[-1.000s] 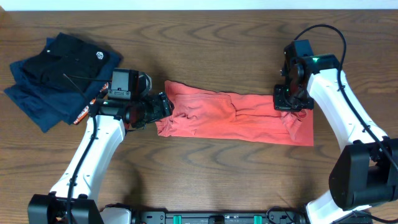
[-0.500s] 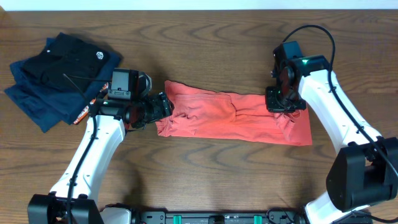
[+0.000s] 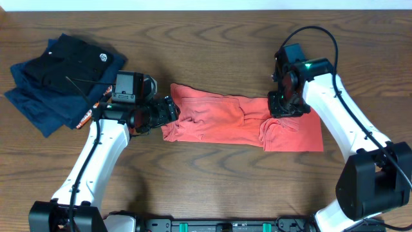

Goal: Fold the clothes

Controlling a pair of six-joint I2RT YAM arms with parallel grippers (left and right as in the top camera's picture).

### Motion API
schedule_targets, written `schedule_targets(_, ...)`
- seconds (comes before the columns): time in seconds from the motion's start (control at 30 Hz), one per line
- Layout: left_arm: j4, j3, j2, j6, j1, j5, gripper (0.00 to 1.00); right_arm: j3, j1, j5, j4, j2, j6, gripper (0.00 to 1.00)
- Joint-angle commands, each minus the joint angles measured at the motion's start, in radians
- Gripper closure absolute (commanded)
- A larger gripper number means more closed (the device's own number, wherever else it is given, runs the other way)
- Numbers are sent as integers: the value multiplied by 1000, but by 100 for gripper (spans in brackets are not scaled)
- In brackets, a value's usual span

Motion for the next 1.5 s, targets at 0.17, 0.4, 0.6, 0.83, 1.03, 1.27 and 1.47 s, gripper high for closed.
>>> schedule_targets(0.17,-3,6,2,20,2,-5,20,-9,-27,317,-115,9,158,59)
schedule_targets(0.4,-3,6,2,20,2,-5,19,-130,-104,93,23,9,132,56)
schedule_targets(0.6,-11,6,2,20,2,-5,20,-270,-122,11,227,9,135,47)
schedule_targets(0.83,-12,6,2,20,2,-5,20,-301,-123,-17,318,8,136,89)
schedule_targets(1.03,-18,6,2,20,2,-5,20,-243,-124,-91,375,6,101,99)
schedule_targets(1.27,-18,6,2,20,2,-5,19,-175,-122,-369,546,6,-43,57)
schedule_targets(1.47,-19,6,2,21,2,-5,19,-175,-127,-526,540,6,-157,42)
